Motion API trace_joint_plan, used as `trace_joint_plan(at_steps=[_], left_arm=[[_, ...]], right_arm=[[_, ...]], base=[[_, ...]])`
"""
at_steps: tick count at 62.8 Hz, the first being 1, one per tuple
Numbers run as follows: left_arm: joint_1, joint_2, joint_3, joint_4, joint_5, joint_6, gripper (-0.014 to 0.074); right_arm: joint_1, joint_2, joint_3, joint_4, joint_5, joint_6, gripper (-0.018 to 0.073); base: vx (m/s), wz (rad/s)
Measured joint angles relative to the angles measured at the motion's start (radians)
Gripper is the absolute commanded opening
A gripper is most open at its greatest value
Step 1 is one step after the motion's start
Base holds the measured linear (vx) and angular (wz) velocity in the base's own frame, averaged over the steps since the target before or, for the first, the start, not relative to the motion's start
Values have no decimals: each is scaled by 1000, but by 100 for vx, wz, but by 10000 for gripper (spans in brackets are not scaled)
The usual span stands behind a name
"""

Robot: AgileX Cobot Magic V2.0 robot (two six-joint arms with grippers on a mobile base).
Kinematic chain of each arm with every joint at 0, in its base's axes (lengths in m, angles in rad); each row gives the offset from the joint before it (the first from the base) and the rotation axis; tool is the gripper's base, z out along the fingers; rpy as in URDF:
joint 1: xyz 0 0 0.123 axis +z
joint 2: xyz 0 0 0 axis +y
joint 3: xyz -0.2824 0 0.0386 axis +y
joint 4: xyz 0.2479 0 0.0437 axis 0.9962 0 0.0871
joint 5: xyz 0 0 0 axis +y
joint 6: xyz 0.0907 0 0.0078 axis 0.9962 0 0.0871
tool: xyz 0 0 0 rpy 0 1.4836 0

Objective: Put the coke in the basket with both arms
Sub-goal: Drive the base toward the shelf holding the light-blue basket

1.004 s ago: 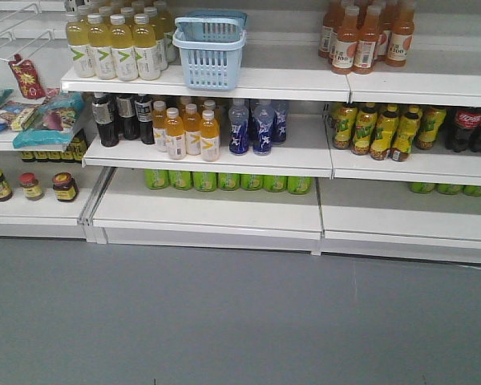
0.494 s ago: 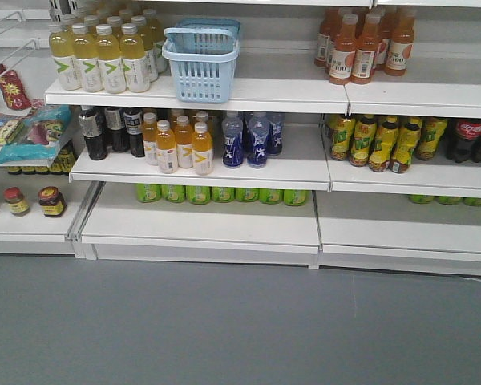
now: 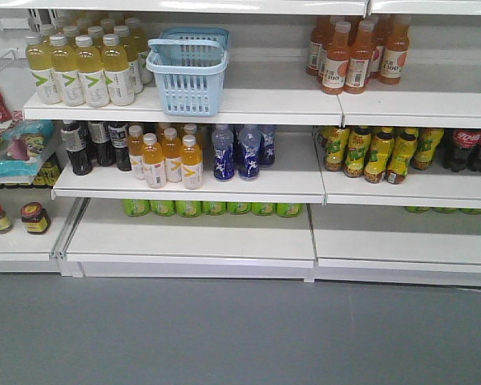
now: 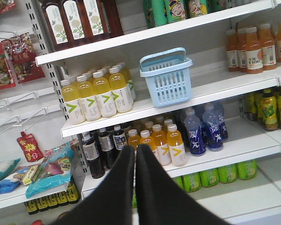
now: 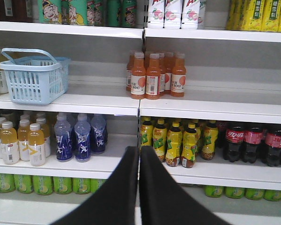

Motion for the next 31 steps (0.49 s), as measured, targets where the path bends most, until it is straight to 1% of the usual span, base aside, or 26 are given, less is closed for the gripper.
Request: trace_joint_plan(at_steps=[31], left_arm=[[0, 0, 0, 0, 0, 0, -6]], right_arm=[[0, 0, 0, 0, 0, 0, -6]], base=[[15, 2]])
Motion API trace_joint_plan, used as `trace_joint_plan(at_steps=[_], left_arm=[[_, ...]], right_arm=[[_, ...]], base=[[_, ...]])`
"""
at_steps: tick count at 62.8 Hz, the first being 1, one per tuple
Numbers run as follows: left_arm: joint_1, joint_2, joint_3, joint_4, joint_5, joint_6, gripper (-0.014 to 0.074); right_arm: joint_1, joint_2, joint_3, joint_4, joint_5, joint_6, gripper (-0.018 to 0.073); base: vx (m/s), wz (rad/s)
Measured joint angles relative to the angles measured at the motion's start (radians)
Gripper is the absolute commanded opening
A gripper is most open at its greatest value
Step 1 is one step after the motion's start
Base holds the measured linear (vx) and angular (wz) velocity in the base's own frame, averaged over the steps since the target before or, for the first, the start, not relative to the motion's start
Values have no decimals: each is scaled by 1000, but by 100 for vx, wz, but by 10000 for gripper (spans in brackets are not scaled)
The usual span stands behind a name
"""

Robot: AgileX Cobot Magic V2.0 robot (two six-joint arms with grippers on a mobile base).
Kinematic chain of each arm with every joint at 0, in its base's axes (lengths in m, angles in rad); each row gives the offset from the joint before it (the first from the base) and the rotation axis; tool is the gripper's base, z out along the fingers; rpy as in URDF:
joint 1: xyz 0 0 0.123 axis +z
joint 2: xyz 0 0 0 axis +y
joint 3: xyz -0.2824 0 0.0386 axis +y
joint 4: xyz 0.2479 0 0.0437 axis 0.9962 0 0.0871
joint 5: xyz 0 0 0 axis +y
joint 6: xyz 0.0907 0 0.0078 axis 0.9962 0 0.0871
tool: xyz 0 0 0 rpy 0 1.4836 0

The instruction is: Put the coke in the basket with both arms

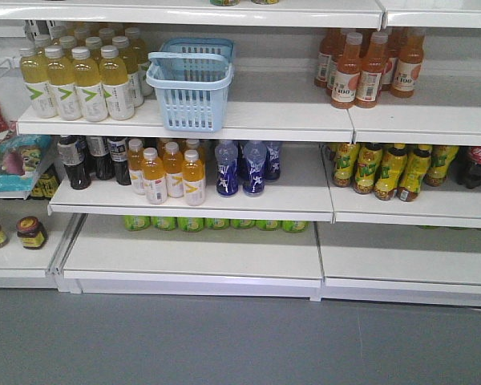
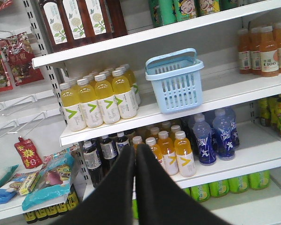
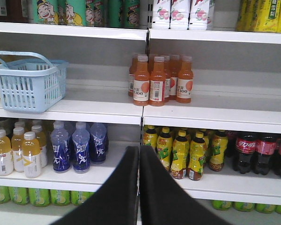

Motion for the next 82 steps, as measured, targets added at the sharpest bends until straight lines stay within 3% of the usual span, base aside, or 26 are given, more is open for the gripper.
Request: trace_joint_plan(at_steps=[82], left_arm=[[0, 0, 0, 0, 0, 0, -6]], right_arm=[[0, 0, 0, 0, 2, 0, -6]], base=[[16, -2]])
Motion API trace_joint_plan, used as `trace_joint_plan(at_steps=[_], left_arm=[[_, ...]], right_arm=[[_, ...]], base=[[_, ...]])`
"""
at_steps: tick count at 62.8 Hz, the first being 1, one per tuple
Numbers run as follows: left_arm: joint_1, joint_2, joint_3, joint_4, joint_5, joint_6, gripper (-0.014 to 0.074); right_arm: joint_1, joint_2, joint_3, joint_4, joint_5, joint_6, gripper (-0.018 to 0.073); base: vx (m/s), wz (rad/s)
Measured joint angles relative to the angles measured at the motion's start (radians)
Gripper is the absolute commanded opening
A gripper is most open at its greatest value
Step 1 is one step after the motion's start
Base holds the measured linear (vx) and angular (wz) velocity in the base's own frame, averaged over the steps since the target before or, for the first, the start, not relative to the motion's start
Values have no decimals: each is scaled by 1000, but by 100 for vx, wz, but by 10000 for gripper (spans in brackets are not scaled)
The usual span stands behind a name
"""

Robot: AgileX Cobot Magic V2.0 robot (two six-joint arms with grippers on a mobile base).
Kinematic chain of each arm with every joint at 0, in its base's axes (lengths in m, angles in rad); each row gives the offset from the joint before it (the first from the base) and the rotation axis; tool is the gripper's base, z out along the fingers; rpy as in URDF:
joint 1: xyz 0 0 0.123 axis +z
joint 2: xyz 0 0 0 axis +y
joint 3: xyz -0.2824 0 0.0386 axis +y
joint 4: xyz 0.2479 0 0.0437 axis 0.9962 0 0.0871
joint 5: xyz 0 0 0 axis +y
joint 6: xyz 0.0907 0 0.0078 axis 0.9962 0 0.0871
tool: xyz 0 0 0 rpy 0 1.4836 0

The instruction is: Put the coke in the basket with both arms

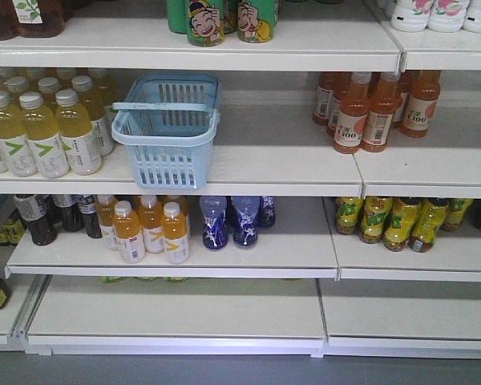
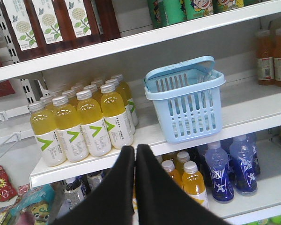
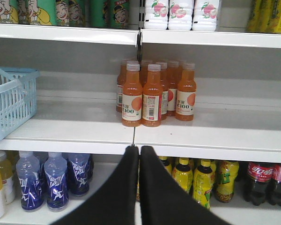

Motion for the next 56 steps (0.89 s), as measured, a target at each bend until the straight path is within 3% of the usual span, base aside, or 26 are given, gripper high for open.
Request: trace_joint_plan(at_steps=[56], left_arm=[[0, 0, 0, 0, 0, 0, -6]], right_arm=[[0, 0, 0, 0, 1, 0, -6]], base=[[5, 1]])
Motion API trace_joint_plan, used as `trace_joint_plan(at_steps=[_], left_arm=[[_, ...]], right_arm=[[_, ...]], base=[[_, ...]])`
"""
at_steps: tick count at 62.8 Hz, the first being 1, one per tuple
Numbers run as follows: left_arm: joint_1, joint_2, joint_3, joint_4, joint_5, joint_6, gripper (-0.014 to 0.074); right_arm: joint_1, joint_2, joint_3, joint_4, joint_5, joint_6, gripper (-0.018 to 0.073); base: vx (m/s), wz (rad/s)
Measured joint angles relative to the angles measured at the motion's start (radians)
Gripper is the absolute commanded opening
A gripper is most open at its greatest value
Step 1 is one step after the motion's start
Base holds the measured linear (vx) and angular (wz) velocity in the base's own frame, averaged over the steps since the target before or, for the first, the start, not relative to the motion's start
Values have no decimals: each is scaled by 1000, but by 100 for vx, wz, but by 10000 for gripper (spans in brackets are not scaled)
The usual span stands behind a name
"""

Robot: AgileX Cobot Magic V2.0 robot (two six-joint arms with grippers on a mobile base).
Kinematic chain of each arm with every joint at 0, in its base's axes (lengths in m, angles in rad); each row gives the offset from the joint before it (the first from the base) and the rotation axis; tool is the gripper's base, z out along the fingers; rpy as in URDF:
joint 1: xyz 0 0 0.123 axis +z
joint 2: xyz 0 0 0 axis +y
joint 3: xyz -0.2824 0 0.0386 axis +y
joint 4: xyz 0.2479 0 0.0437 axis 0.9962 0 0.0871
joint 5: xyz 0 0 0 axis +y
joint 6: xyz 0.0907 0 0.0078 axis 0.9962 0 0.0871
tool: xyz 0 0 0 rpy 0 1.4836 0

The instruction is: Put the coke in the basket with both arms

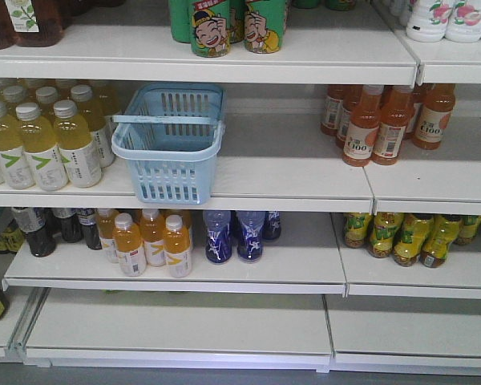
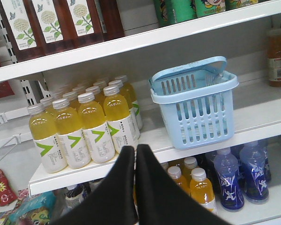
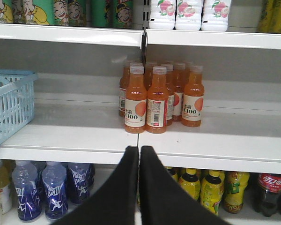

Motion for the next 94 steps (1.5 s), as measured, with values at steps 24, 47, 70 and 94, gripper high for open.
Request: trace_joint_plan(at_steps=[24, 47, 70, 94], left_arm=[[0, 0, 0, 0, 0, 0, -6], [0, 0, 0, 0, 0, 0, -6], [0, 0, 0, 0, 0, 0, -6], [0, 0, 0, 0, 0, 0, -6]], right_arm=[[0, 0, 0, 0, 0, 0, -6], [0, 0, 0, 0, 2, 0, -6], [0, 0, 0, 0, 4, 0, -6], [0, 0, 0, 0, 4, 0, -6]], base=[[6, 0], [3, -2], [0, 0], [0, 0]])
